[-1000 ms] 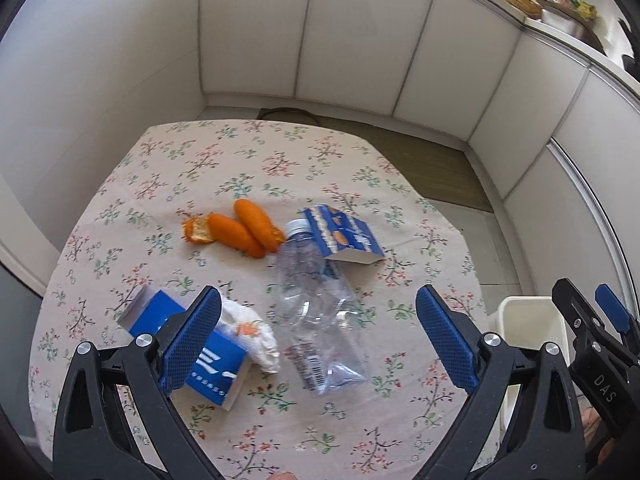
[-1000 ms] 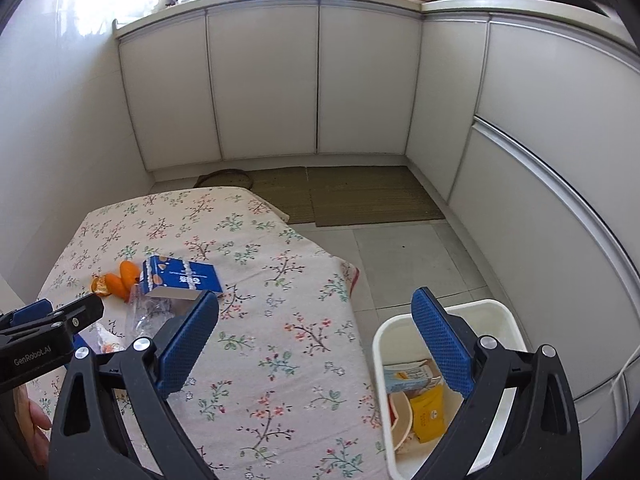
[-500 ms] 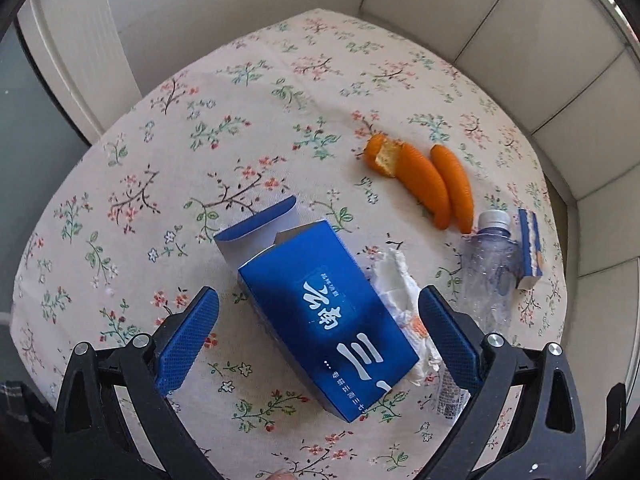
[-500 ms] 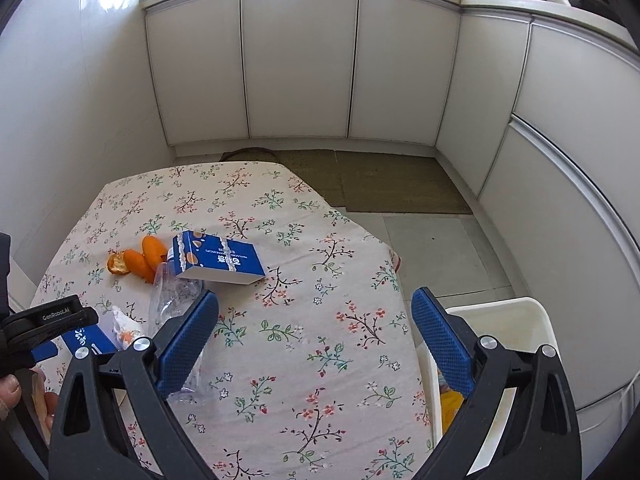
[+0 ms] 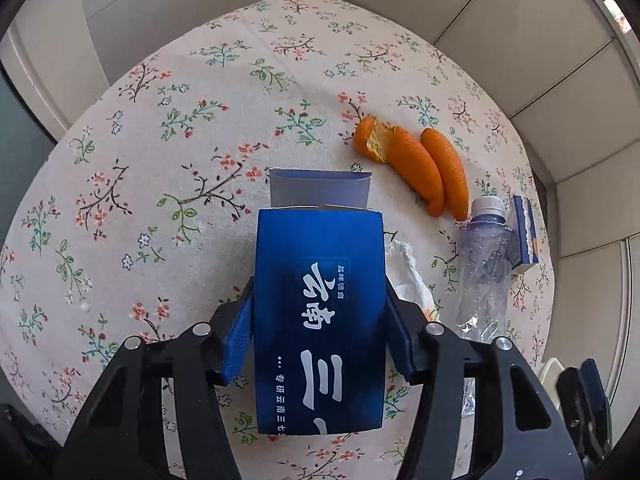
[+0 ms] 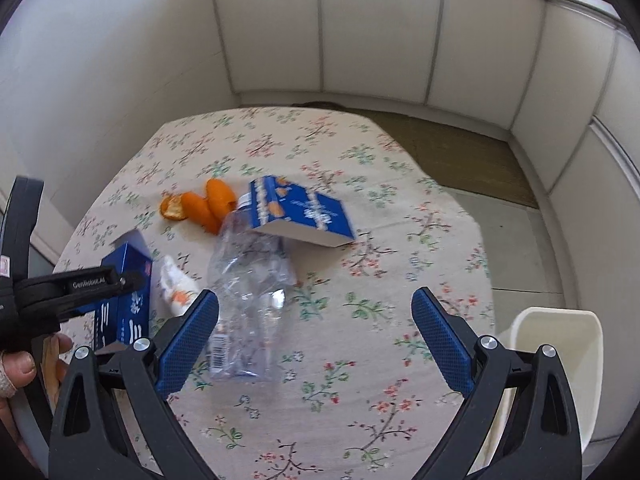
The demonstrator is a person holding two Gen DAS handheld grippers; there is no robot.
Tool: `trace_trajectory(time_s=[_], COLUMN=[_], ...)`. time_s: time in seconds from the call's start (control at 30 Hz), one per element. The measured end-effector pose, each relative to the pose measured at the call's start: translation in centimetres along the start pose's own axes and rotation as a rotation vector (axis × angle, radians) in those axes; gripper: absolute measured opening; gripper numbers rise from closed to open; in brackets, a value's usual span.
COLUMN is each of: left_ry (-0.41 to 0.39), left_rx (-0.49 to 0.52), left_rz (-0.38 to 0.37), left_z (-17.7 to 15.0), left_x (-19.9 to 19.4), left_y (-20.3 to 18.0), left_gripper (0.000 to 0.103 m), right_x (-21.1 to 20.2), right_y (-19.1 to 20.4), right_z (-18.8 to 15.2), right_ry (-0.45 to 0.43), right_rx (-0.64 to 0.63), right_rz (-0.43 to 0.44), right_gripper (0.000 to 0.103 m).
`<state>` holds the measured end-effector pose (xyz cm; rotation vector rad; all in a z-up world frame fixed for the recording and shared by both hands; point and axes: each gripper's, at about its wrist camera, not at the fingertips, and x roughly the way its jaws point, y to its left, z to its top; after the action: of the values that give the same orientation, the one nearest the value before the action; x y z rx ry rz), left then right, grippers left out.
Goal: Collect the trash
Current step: 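Grasp the white crumpled plastic bag with the right tool while the left tool holds the box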
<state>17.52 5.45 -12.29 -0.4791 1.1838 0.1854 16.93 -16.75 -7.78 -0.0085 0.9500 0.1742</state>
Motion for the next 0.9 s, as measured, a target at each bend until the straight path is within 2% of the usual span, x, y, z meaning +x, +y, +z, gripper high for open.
trace_trajectory(time_s=[0.1,0.23,0.37,0.43,0.5,0.63,0.67,0.73,0.77,0.8,0.9], left_ry=[-0.067,-0.222,-0.315,-0.327,-0.331,-0.305,-0.299,-0.291,-0.291,-0.294,-0.296], left_rx=[0.026,0.063,0.049,0.029,0.021,0.011,0.007,0.001,0.004,0.007,0.022], left_rz=[-0.005,-0.012,-0.045,-0.063,-0.067,-0.066,-0.069,-0.076,-0.075,-0.073,-0.073], left_z=[0.4,1.9,3.0,3.1,3.3,3.4,3.5,3.5,3.6,3.6,3.4], left_x=[-2.1,-6.4,-9.9,-10.7,-10.9,-10.4,-10.3,-10.1,-10.0,-10.0,-10.1], left_y=[0.2,0.9,2.6,3.2,3.6,3.9,3.9,4.0,4.0,3.9,3.7], left_gripper=[0.054,0.054,0.054,0.054,0.054,0.055,0.055,0.055,0.055,0.055,0.055], right_x=[1.6,3.2,5.1,6.3,7.4,9.5,9.7,9.9,9.9,9.9,9.7], right_y=[2.9,6.9,11.0,12.4,13.4,14.3,14.2,13.8,13.5,13.3,12.7], right_z=[0.0,0.3,0.1,-0.3,-0.8,-1.9,-2.0,-1.7,-1.6,-1.5,-1.2], right_ry=[0.036,0.054,0.06,0.086,0.113,0.173,0.166,0.173,0.169,0.168,0.174], right_rx=[-0.079,-0.189,-0.347,-0.396,-0.435,-0.489,-0.484,-0.456,-0.447,-0.439,-0.39], right_rz=[0.064,0.129,0.148,0.155,0.159,0.132,0.134,0.147,0.137,0.13,0.164], right_gripper=[0.094,0.094,0.086,0.083,0.075,0.066,0.066,0.059,0.046,0.04,0.039])
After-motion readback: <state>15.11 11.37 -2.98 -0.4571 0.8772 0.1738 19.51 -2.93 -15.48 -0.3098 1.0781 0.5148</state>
